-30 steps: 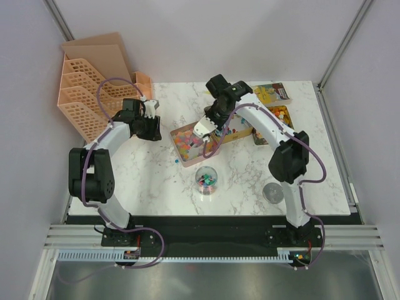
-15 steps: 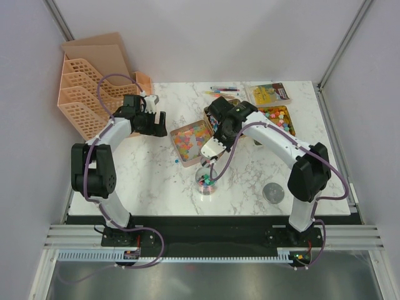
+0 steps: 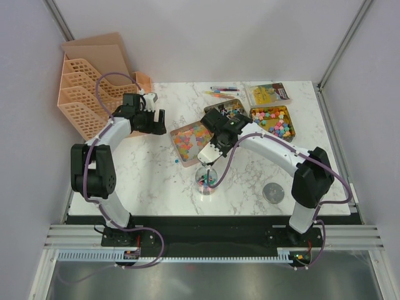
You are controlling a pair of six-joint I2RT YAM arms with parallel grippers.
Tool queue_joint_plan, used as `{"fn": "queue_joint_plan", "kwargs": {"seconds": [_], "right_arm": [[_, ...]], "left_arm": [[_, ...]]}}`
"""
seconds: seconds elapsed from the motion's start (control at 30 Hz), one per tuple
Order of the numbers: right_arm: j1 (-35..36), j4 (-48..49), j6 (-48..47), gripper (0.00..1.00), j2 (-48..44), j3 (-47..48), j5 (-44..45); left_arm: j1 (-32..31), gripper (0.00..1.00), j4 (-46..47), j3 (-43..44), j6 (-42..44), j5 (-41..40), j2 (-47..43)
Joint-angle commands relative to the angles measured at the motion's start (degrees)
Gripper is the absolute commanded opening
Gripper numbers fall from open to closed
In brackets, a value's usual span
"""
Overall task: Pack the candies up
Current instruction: Place the fake candies in the packing bottle.
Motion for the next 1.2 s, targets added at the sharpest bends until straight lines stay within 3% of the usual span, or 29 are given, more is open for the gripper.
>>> {"fn": "queue_joint_plan", "kwargs": {"seconds": [0.0, 0.5, 0.8, 1.17], "right_arm": [[1.7, 3.3, 2.0, 0.0, -3.0, -1.0, 6.1], [7.3, 5.5, 2.6, 0.0, -8.4, -9.4, 18.6], [10.0, 7.9, 3.7, 0.0, -8.4, -11.7, 26.8], [12.9, 5.7, 6.3, 0.0, -10.6, -12.0, 28.5]], "left_arm": [[0.1, 1.0, 3.7, -0.3, -0.7, -2.4, -3.3], [0.1, 1.0, 5.2, -1.4, -2.6, -4.3, -5.2], [-2.1, 1.0, 6.4, -0.7, -0.4, -18.9, -5.1], [-2.9, 1.0, 5.5, 1.4, -2.7, -16.5, -4.8]]}}
